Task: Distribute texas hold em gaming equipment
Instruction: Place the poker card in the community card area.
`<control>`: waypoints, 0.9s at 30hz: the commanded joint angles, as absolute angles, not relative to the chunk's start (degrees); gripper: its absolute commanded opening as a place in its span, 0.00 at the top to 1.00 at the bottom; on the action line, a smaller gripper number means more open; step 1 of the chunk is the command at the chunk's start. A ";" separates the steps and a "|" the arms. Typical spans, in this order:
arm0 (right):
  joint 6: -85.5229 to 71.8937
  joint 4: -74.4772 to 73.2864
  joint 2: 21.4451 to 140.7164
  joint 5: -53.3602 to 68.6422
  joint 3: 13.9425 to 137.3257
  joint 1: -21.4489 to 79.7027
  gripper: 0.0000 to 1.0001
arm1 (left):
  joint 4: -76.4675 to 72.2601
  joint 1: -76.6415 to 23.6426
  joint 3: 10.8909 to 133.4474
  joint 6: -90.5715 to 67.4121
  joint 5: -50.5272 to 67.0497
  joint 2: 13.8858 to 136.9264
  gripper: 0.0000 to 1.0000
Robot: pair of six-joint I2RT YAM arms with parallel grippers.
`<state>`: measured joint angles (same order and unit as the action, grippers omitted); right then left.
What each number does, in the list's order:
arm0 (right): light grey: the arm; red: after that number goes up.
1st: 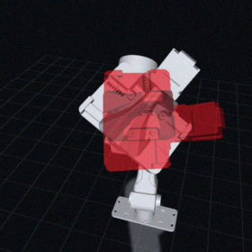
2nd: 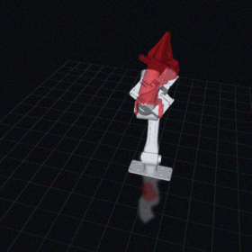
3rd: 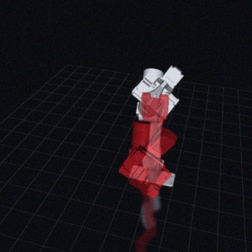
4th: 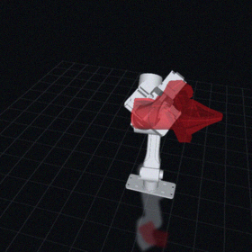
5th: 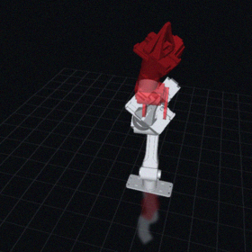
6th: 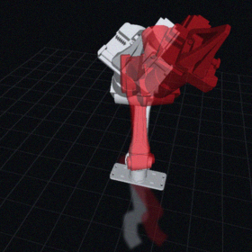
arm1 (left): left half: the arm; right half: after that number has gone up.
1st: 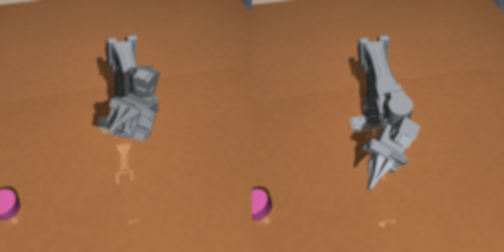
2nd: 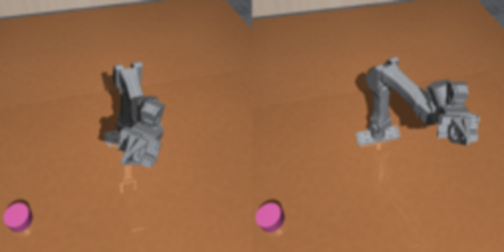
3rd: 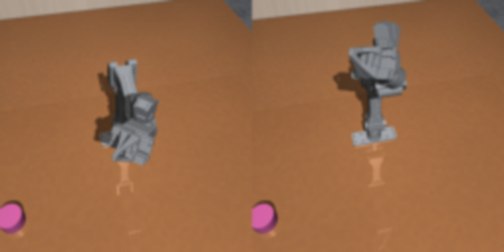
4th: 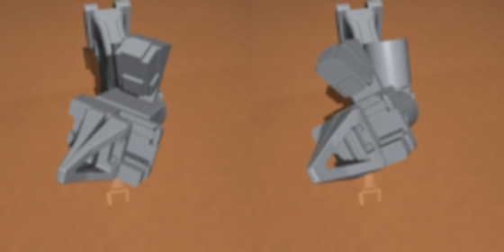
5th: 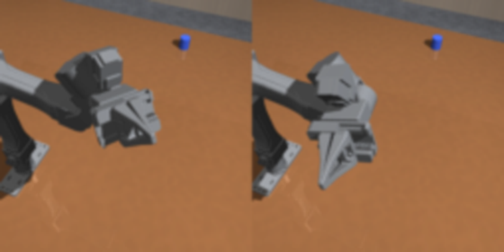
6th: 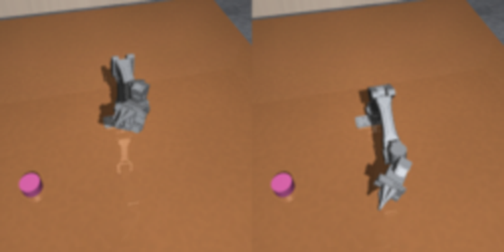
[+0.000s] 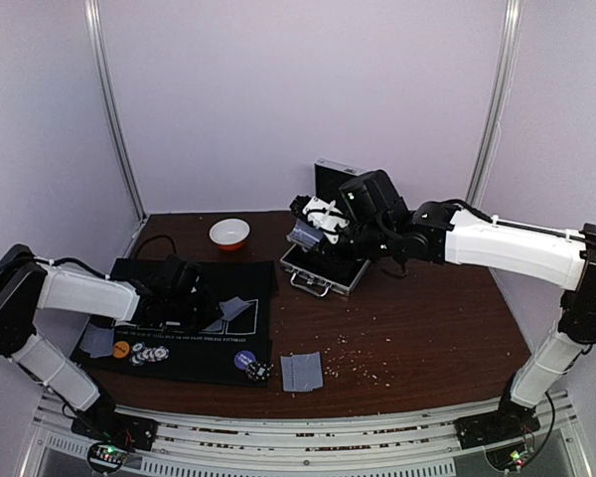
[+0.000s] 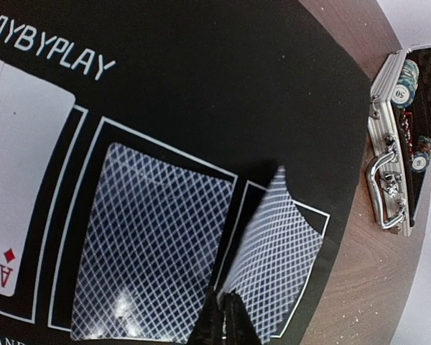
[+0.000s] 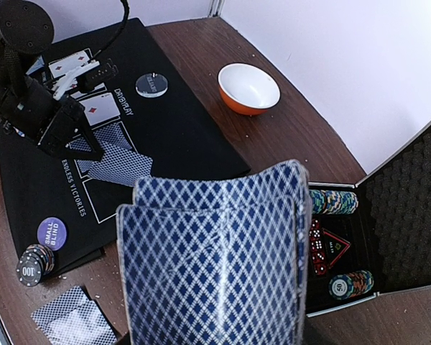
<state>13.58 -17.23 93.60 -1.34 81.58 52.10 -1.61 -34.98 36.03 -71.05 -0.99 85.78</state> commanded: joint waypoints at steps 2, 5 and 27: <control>13.80 -16.96 91.41 -2.66 80.77 52.05 0.57 | 2.93 -35.36 38.74 -65.28 1.46 84.46 0.88; 13.80 -16.96 91.49 -2.56 80.85 52.11 0.57 | 4.39 -35.41 39.48 -61.71 3.59 84.09 0.83; 14.41 -18.52 91.32 -3.23 81.66 52.08 0.57 | 21.76 -34.98 48.09 -38.98 22.02 86.26 0.61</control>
